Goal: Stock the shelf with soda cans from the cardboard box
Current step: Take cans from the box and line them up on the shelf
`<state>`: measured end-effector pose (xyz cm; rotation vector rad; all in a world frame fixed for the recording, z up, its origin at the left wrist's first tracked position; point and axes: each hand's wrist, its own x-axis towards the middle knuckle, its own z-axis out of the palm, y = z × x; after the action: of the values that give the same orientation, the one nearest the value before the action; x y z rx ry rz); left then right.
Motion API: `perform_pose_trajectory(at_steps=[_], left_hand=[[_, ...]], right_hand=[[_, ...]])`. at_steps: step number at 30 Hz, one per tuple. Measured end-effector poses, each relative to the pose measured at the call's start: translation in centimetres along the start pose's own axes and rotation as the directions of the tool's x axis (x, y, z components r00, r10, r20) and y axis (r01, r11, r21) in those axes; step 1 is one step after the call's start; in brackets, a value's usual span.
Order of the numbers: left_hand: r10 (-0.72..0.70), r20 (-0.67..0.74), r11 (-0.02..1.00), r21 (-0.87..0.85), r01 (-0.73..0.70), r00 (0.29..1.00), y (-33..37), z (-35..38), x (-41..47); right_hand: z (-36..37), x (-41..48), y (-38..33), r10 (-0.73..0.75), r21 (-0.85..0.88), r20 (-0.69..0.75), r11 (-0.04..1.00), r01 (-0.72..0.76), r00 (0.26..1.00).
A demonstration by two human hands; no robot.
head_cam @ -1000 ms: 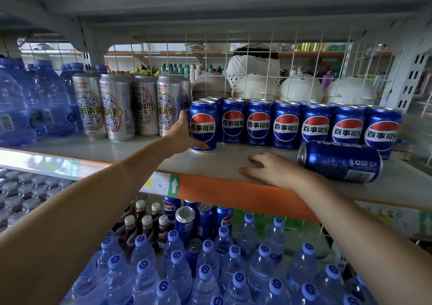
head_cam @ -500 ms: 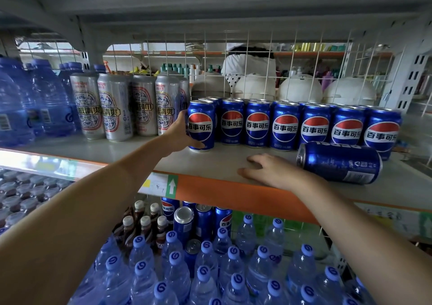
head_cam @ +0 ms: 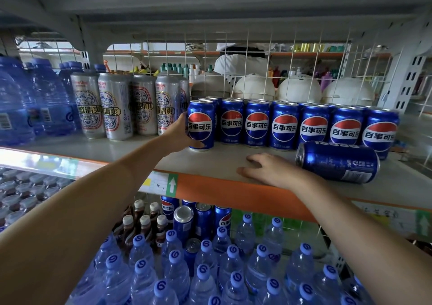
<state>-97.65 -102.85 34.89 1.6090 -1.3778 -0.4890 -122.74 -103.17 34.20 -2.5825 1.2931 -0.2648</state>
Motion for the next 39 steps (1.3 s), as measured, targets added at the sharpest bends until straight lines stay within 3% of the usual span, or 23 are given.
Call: perform_pose_trajectory(at_steps=[15,19,22,27,32,35,39], left_hand=[[0.051,-0.094,0.997,0.070,-0.045,0.994,1.1,0.8,-3.0],[0.125,-0.126,0.971,0.219,-0.095,0.984,2.4,0.4,-6.1],[0.156,-0.053,0.908,0.402,-0.122,0.986,3.4,0.4,-8.3],[0.066,0.072,0.884,0.458,-0.092,0.995,4.0,1.8,-10.4],[0.075,0.147,0.816,0.559,-0.145,0.986,4.6,4.5,-10.3],[0.056,0.145,0.806,0.578,-0.131,0.988,5.2,5.7,-9.3],[0.008,0.166,0.752,0.649,-0.115,0.986,4.7,5.6,-8.7]], right_hand=[[0.1,0.1,0.2,0.007,0.030,-0.031,1.000,-0.006,0.999],[0.2,0.3,0.2,0.016,0.036,-0.030,0.999,-0.015,0.999],[0.3,0.6,0.4,0.027,0.032,-0.045,0.999,-0.026,0.999],[0.2,0.4,0.3,0.022,0.083,-0.050,0.996,-0.017,0.999],[0.2,0.1,0.3,0.018,0.110,-0.080,0.994,-0.009,0.997],[-0.1,-0.7,0.1,-0.002,0.058,-0.169,0.998,0.012,0.986],[-1.0,-2.2,-0.4,-0.118,-0.088,-0.376,0.992,0.092,0.919]])
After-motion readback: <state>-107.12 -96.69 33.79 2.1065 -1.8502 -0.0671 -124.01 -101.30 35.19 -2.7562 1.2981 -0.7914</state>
